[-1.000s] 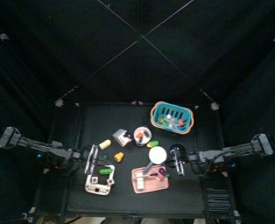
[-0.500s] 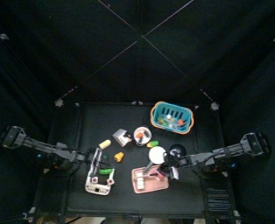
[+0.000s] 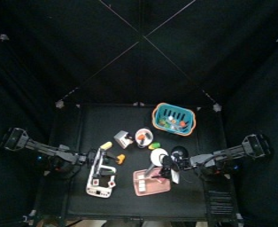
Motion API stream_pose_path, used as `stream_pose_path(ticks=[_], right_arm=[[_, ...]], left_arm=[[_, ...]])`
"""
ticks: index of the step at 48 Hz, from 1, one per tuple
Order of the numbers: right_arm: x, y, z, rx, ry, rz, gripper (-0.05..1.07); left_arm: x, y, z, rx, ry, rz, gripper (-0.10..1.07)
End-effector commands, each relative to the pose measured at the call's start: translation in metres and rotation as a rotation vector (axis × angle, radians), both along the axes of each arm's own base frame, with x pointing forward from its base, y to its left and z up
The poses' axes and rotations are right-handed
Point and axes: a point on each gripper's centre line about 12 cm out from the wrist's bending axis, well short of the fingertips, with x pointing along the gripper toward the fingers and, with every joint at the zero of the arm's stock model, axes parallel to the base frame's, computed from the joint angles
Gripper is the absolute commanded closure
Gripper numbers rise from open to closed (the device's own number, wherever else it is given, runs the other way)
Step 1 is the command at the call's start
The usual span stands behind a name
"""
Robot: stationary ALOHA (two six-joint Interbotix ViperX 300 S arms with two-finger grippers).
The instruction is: Cut sushi piece
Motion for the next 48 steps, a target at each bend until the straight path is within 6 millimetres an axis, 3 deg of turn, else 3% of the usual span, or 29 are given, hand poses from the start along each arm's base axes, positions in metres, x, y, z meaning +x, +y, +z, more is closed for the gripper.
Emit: stream_pose_path(ticks=[1, 18, 34, 48], right_arm=[[0.005, 0.001, 0.009, 0.008, -0.016, 0.000, 0.37], [0.010, 0.007, 0.016, -0.017, 0.101, 0.042, 0.37], [0.015, 0.006, 0.017, -0.081, 0.198, 0.072, 0.37], [0.023, 0.000, -0.006, -0.170, 0.241, 0.047, 0.37]], left_arm=[[0.007, -0.003, 0.006, -0.013, 0.005, 0.001, -0.05], [0.034, -0.014, -0.011, 0.027, 0.230, -0.032, -0.05], [0.058, -0.025, -0.043, 0.015, 0.412, -0.036, -0.05], [0.081, -0.045, -0.075, 0.046, 0.512, -0.069, -0.05]])
